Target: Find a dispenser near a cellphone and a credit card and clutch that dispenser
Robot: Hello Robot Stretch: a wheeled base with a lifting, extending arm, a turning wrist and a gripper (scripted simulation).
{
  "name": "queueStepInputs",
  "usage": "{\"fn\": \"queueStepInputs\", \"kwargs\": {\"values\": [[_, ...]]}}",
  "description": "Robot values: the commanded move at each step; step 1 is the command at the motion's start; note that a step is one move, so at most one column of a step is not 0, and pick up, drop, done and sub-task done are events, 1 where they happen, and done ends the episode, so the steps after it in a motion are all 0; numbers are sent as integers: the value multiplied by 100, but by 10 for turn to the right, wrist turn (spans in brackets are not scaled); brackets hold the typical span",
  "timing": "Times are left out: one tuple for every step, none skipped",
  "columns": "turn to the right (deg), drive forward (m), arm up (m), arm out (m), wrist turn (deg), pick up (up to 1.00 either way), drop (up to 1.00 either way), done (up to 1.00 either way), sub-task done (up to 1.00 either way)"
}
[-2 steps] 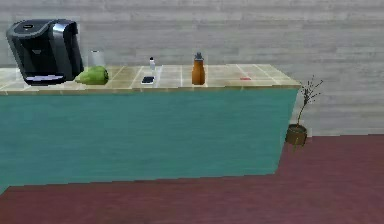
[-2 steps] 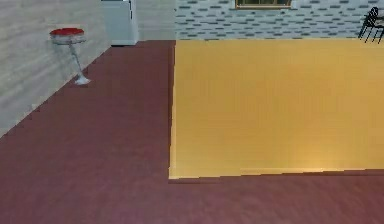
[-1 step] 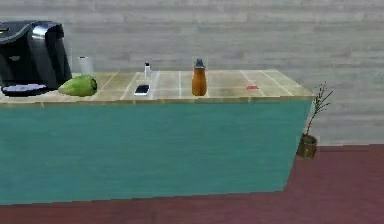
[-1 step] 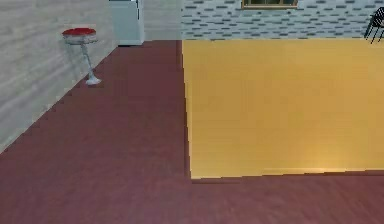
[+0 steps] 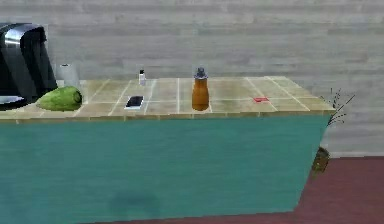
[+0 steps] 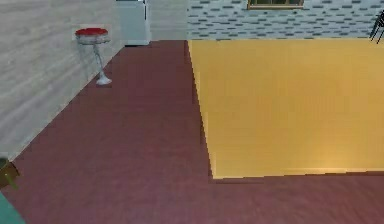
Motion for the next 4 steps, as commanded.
{"fn": "queueStepInputs", "kwargs": {"values": [[450, 0, 0, 0, 0, 0, 0, 0, 0], [0, 45, 0, 0, 0, 0, 0, 0, 0], [-450, 0, 0, 0, 0, 0, 0, 0, 0], [0, 15, 0, 0, 0, 0, 0, 0, 0]]}}
